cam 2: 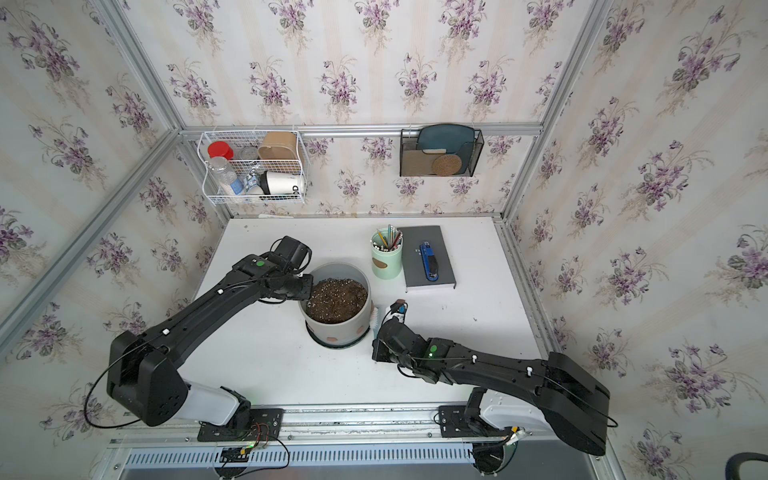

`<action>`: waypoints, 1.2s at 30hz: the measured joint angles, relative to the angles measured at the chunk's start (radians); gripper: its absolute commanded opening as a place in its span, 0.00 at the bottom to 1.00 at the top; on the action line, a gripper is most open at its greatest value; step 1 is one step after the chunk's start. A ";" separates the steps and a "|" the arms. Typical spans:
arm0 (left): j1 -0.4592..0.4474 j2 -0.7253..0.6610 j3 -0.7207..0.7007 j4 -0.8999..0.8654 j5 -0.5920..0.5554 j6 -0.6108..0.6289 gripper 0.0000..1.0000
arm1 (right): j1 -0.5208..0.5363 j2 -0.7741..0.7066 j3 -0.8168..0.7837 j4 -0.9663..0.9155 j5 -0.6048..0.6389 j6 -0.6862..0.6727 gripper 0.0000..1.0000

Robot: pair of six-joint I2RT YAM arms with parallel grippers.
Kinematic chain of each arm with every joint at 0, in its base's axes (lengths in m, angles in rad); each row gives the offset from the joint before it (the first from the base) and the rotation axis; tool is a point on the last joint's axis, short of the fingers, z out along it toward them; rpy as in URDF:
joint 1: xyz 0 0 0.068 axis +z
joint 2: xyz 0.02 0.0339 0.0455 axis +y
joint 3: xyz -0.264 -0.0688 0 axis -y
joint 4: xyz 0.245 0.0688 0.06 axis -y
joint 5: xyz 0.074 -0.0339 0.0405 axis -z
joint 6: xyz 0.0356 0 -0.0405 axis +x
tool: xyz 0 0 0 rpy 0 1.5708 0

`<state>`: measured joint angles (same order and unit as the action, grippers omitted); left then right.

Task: Scrub the dried mud off the ceramic pot
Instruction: Brush off the soil from the pot.

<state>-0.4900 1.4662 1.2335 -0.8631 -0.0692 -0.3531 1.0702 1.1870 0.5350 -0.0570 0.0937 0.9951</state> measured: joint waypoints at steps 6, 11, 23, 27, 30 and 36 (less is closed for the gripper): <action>0.000 -0.009 -0.008 -0.004 -0.013 0.003 0.00 | -0.016 0.004 0.026 -0.011 -0.003 -0.012 0.00; -0.001 -0.011 -0.012 -0.002 -0.015 0.003 0.00 | -0.027 -0.021 0.039 -0.023 -0.004 -0.033 0.00; -0.002 -0.011 -0.013 0.001 -0.020 0.008 0.00 | -0.031 -0.116 0.008 -0.097 0.061 -0.053 0.00; -0.002 -0.011 -0.013 0.001 -0.021 0.008 0.00 | -0.031 -0.164 -0.004 -0.147 0.095 -0.056 0.00; -0.002 -0.011 -0.013 0.001 -0.021 0.008 0.00 | -0.031 -0.199 -0.030 -0.190 0.108 -0.056 0.00; -0.002 -0.011 -0.010 -0.004 -0.021 0.008 0.00 | -0.031 -0.267 -0.070 -0.303 0.130 -0.044 0.00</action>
<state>-0.4919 1.4548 1.2240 -0.8669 -0.0906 -0.3454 1.0393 0.9203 0.4652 -0.3603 0.2234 0.9508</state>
